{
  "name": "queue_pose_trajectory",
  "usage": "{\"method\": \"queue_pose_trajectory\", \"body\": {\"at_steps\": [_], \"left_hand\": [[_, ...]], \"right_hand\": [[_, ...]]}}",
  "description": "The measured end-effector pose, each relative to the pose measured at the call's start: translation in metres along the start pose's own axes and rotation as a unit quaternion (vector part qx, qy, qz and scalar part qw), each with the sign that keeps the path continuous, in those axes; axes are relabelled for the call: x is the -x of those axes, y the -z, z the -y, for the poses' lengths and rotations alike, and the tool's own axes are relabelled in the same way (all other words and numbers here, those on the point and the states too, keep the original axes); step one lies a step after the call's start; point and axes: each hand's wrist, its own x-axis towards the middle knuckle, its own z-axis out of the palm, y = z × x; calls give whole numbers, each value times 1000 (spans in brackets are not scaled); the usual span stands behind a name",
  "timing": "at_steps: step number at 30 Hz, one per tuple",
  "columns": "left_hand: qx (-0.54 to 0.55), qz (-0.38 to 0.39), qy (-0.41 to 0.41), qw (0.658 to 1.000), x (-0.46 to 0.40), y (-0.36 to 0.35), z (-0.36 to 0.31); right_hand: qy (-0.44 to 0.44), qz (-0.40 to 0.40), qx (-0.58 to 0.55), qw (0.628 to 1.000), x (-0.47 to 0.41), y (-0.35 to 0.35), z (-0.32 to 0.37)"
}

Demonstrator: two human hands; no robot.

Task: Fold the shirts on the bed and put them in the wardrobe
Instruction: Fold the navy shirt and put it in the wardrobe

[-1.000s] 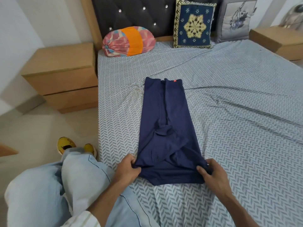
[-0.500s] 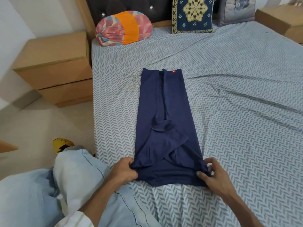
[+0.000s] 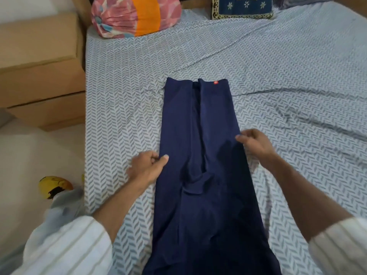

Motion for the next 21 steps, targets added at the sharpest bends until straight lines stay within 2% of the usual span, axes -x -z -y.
{"method": "queue_pose_trajectory", "body": {"at_steps": [4,8,10,14,17,21], "left_hand": [[-27,-35,-5,999,-82,-11,-34],[-41,-15,-44,998,-159,-14,-65],[-39,-12,-35,999,-196,-13,-76],[134,8,6,991,-251,-11,-107],[230,-21,38,972,-280,-15,-121],[293,-26,40,955,-300,-17,-124]], "right_hand": [[-6,11,18,1000,-86,-16,28],[-4,65,-19,998,-149,-24,50],[-7,79,-39,996,-172,-26,64],[-30,83,-21,996,-211,-32,84],[-41,75,-15,996,-232,-36,97],[-47,112,-118,986,-245,-33,100]]}}
